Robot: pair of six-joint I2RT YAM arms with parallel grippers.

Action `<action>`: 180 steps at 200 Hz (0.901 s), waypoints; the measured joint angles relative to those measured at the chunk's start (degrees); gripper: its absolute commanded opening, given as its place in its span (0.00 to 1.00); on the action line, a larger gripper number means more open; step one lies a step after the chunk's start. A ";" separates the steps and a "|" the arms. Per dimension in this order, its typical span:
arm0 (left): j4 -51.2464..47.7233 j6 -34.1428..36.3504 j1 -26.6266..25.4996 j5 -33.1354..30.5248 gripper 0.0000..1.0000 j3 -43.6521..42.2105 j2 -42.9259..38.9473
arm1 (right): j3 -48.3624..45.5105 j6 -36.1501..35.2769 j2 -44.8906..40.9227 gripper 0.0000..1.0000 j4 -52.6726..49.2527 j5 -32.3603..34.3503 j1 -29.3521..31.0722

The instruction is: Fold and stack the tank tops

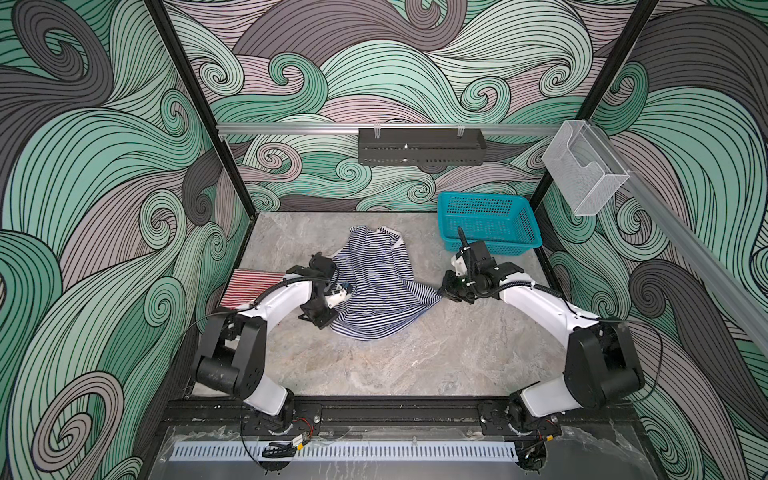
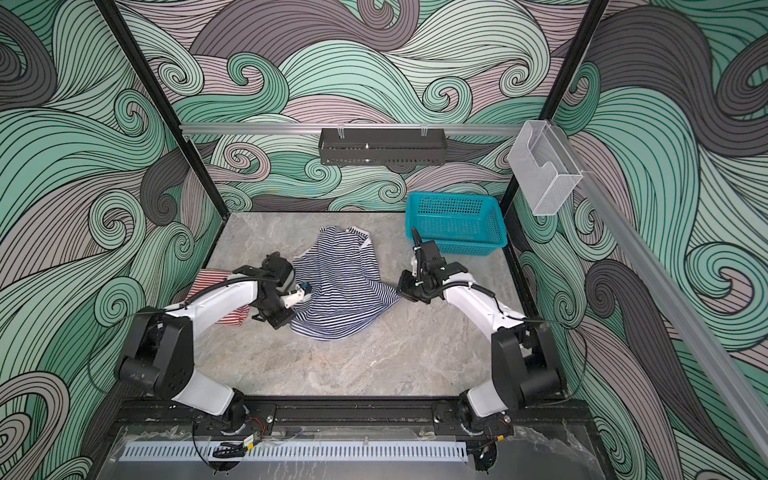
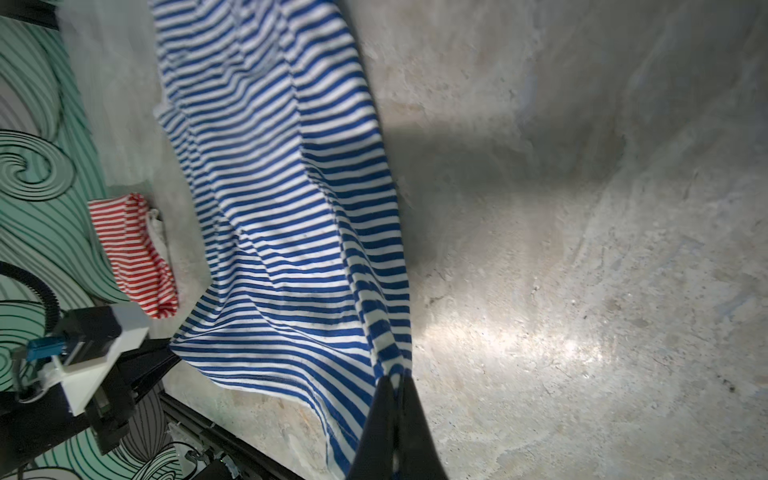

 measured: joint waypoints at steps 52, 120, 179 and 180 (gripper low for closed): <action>-3.91 -3.28 2.27 -2.19 0.00 32.70 -10.54 | 23.08 -0.52 -8.79 0.00 -2.34 2.21 2.43; -8.13 -7.41 2.29 -4.52 0.00 56.13 -19.63 | 47.39 -5.62 -12.92 0.00 -9.86 9.90 16.85; -8.15 -7.85 2.29 -4.90 0.00 56.08 -31.76 | 50.31 -8.83 -19.10 0.00 -12.52 14.99 21.90; -8.15 -7.82 2.29 -4.96 0.00 56.06 -31.80 | 50.42 -8.83 -19.08 0.00 -12.61 15.17 21.90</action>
